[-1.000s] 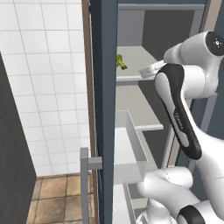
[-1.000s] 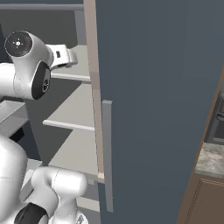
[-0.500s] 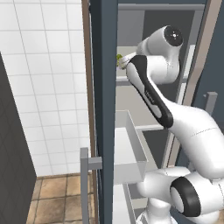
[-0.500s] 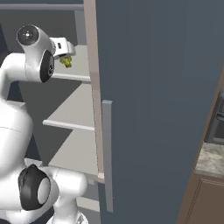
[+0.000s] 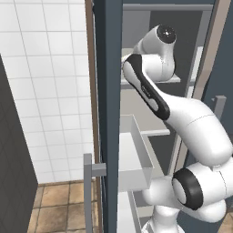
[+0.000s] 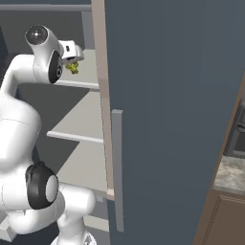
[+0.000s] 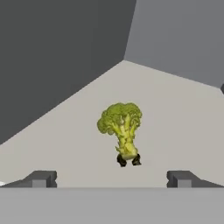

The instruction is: Take the lime, broccoli, and pear from the freezer and place them in the bowl on the counter.

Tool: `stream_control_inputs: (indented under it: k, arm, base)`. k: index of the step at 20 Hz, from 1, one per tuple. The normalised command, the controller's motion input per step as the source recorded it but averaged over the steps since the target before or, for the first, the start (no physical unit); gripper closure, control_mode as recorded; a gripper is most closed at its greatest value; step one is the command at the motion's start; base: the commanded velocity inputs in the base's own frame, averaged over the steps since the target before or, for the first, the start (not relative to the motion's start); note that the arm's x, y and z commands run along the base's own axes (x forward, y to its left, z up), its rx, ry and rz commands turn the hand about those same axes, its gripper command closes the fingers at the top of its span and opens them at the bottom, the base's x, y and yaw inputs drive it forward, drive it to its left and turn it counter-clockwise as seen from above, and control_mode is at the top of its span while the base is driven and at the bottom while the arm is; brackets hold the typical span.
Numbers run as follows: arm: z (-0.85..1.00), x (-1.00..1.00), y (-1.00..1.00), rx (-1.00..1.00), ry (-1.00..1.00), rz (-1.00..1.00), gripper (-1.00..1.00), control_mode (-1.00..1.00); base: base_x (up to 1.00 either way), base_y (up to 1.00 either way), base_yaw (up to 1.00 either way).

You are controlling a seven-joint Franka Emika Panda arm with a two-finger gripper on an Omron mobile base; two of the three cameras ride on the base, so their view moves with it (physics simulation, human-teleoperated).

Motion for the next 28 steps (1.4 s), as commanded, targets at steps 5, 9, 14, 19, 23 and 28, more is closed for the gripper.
stream_control_inputs:
  k: [5,9,14,19,23,28]
  arm:
    - [-0.29,0.59,0.00,0.00,0.09,0.00,-1.00,-1.00]
    - [-0.02,0.56,0.06,0.00,0.06,0.00,-1.00,-1.00]
    - [0.00,0.55,0.17,0.00,0.05,0.00,-1.00,-1.00]
    - [-0.18,0.36,0.11,0.00,0.04,0.00,-1.00,-1.00]
    - [-0.38,0.02,0.00,0.00,0.00,0.02,-1.00,-1.00]
    - [-0.24,-0.15,0.00,0.00,-0.04,0.02,-1.00,-1.00]
  base:
    - [0.00,0.00,0.00]
    - [0.00,0.00,0.00]
    - [0.00,0.00,0.00]
    - [0.00,0.00,0.00]
    - [0.00,0.00,0.00]
    - [0.00,0.00,0.00]
